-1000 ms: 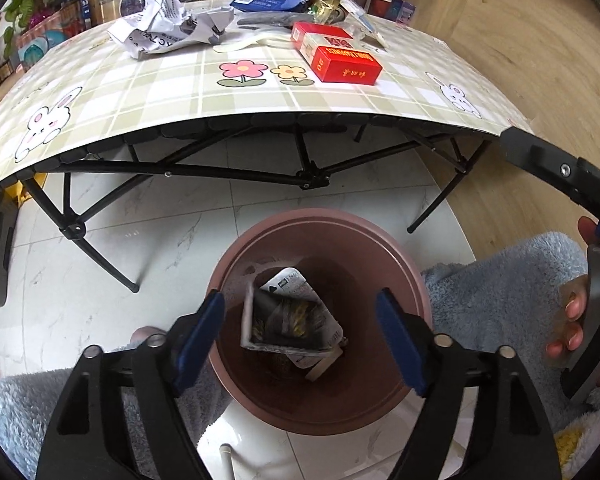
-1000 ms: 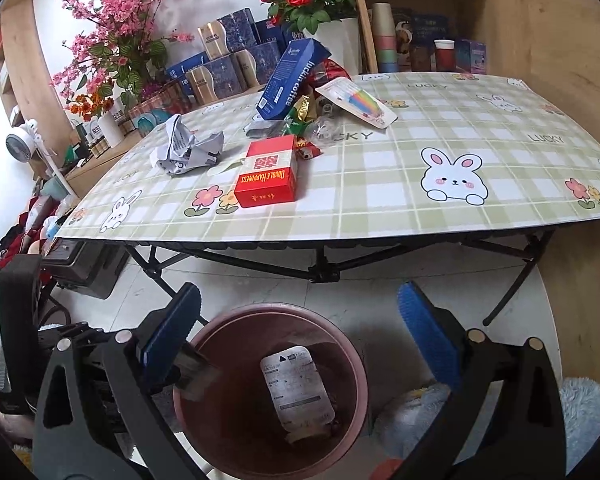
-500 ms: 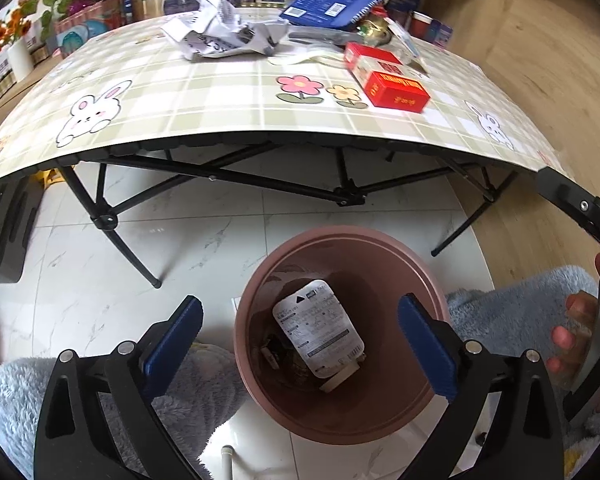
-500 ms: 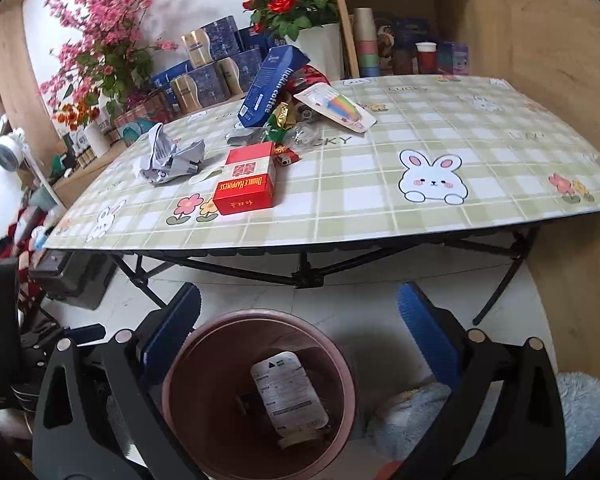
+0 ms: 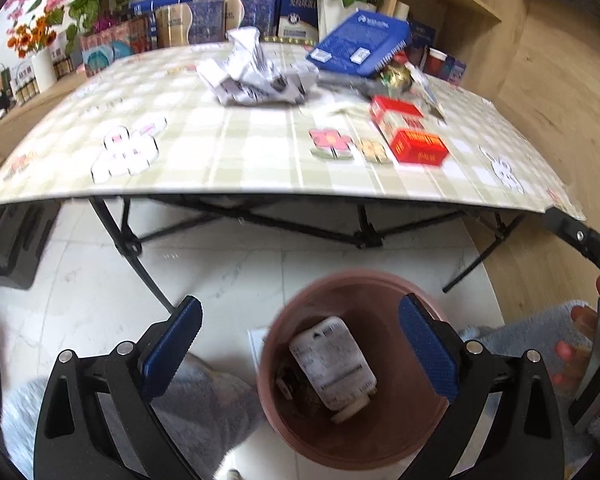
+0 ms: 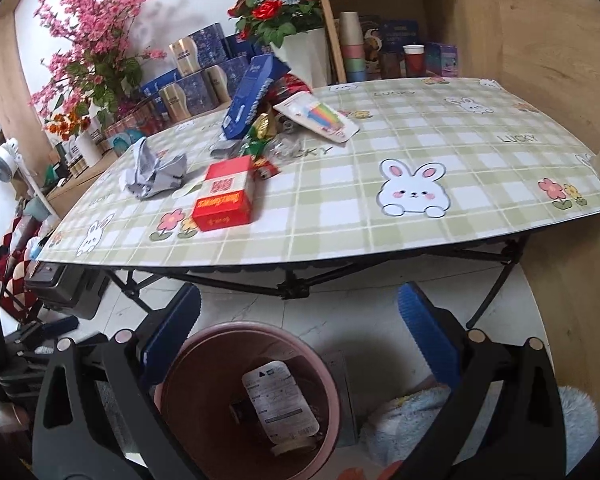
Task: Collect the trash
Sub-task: 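Raise both tools from the bin back toward the table, then grasp the crumpled white paper with the left tool while the right tool grasps the colored-pen card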
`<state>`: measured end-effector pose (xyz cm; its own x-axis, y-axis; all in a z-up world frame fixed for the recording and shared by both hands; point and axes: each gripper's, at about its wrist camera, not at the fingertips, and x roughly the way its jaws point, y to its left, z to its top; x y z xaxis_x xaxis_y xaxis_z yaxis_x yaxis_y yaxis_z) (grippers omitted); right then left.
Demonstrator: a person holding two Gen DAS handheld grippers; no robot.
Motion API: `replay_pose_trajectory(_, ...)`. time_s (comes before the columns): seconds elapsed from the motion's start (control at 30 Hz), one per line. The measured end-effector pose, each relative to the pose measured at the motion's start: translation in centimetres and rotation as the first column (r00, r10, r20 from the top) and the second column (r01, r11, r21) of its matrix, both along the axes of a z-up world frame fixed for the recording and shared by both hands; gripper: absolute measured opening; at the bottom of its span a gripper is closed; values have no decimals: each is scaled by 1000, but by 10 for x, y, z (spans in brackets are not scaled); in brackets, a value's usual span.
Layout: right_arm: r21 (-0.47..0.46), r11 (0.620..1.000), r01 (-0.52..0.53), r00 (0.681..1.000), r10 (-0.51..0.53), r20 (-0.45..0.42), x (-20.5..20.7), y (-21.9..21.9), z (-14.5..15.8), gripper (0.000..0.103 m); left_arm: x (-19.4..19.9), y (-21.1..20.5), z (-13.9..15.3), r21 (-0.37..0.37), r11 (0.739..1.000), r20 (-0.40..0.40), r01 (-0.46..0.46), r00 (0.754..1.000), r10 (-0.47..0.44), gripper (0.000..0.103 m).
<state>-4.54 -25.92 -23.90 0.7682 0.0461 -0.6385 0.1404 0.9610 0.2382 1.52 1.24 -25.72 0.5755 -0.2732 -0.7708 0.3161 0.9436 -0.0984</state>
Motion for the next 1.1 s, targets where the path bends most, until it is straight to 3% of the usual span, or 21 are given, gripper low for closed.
replay_pose_trajectory(0.2,3,1000,3,1000,-3,18,9,-10,3,97,40,12,28,-14,999,48,-40,998,41,96)
replay_pose_trajectory(0.53,47,999,21,1000,-22,14,41,-40,14,97,146,19,71,-147,974,13,-174,984,178,96)
replay_pose_trajectory(0.63,33,999,21,1000,-21,-4,55,-44,15,97,182,16,70,-190,954,-33,-231,973,229,96)
replay_pose_trajectory(0.9,-63,997,-34,999,31,-40,95,-52,20,97,244,10,45,-187,919,-152,-347,935,322,96)
replay_pose_trajectory(1.1,-230,971,-61,997,47,-67,130,-62,27,97,258,-1,38,-156,923,-130,-352,934,334,96)
